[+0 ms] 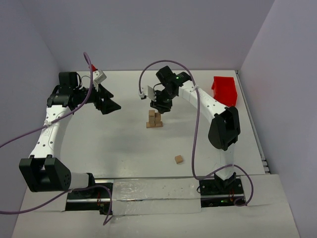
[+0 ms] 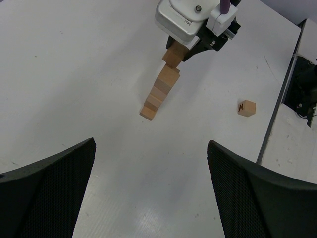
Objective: Build the wood block tower
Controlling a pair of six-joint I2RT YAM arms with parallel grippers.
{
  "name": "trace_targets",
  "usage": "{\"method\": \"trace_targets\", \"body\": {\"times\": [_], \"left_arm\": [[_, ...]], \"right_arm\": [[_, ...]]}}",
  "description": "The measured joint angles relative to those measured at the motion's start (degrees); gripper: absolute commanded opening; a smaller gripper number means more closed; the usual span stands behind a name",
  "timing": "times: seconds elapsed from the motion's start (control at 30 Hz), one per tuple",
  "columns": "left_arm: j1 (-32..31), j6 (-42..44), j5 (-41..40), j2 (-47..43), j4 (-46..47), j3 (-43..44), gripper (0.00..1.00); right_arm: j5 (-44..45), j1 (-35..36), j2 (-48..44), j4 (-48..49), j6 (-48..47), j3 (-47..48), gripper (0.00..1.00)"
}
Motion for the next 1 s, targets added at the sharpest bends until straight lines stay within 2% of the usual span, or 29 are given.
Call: {"method": "trace_targets", "body": {"times": [0.33, 1.0], "left_arm": [[-0.2, 0.7, -0.5, 0.0, 0.0, 0.0, 0.99], [-0.7, 0.8, -0.8, 0.3, 0.0, 0.1, 0.99]], "right_arm": [[-1.6, 0.0, 2.3, -3.1, -0.1, 3.6, 0.08], [-2.6, 0.0, 3.0, -4.6, -0.1, 4.3, 0.1]]}}
